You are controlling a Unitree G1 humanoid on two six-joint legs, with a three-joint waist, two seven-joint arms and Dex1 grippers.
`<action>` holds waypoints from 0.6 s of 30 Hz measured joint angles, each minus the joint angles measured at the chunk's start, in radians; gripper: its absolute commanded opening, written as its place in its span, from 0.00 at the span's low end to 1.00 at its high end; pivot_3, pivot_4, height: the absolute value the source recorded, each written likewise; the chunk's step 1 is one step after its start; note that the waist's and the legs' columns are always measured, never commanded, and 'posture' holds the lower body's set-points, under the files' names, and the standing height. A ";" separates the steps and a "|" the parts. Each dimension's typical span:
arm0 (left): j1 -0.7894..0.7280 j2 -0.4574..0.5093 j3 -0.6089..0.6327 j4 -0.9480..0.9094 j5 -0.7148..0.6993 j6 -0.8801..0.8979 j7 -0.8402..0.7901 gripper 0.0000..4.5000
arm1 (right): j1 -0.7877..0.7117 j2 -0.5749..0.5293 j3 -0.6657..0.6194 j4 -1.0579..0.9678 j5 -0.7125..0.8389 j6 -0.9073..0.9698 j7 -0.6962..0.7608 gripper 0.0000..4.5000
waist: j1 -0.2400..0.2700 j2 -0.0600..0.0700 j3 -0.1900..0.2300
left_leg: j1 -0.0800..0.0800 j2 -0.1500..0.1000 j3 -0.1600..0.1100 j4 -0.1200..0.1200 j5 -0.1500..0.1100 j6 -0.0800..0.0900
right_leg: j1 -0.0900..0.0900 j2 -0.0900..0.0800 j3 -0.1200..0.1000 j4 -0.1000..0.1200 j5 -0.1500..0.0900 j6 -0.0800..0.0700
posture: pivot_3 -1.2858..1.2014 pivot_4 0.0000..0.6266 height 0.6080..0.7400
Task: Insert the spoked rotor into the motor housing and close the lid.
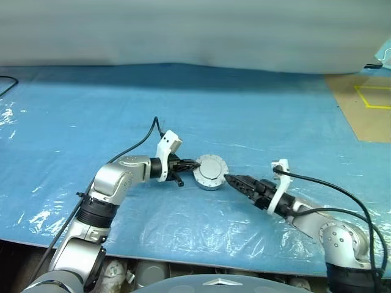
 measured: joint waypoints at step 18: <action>0.035 -0.001 0.005 -0.027 0.006 -0.008 0.003 0.00 | -0.036 0.102 -0.093 0.179 0.353 0.200 -0.207 0.78 | 0.002 0.002 -0.001 | 0.002 0.000 -0.001 0.000 0.000 0.000 | 0.003 0.000 -0.001 0.000 0.001 0.001 | 0.52 0.24 1.00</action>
